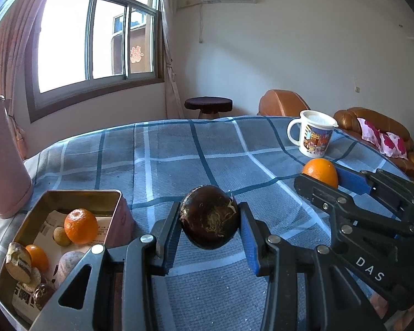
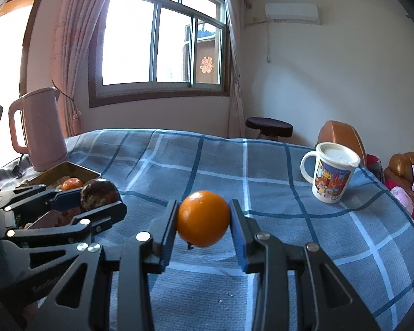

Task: Organize fruits

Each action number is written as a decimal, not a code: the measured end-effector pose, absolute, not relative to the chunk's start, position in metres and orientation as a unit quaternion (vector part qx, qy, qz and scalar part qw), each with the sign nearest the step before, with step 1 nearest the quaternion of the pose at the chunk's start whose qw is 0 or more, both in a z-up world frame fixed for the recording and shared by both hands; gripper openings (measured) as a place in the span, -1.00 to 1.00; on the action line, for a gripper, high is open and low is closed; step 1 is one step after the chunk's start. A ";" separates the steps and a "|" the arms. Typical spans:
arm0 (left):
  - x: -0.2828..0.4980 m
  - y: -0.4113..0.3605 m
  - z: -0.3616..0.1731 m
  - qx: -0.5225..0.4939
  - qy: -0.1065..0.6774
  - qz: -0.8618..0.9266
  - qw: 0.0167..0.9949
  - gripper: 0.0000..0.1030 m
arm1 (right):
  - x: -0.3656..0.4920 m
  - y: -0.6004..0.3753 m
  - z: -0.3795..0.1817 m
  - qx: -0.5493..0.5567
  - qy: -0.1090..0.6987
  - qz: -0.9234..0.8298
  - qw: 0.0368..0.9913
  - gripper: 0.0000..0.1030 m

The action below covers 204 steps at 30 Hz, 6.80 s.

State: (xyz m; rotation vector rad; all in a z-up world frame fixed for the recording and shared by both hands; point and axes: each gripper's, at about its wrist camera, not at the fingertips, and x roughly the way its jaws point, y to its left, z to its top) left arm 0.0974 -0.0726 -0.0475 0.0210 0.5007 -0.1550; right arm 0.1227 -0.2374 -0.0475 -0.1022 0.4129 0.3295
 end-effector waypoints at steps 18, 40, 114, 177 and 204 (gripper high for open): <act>0.084 -0.067 -0.043 0.007 0.223 -0.064 0.973 -0.18 | 0.112 -0.236 -0.044 -0.051 0.184 0.167 0.967 -0.24; 0.068 -0.056 -0.041 0.010 0.205 -0.046 0.978 -0.18 | 0.101 -0.227 -0.041 -0.060 0.162 0.178 0.969 -0.24; 0.032 0.065 -0.028 -0.003 0.205 0.083 0.975 -0.18 | 0.082 -0.106 -0.026 -0.120 0.147 0.304 0.934 -0.24; 0.007 0.090 -0.024 -0.023 0.219 0.084 0.972 0.31 | 0.067 -0.100 -0.037 -0.111 0.165 0.297 0.934 0.65; -0.006 0.064 -0.011 -0.005 0.205 0.072 0.976 0.44 | 0.044 -0.147 -0.003 -0.089 0.119 0.240 0.959 0.90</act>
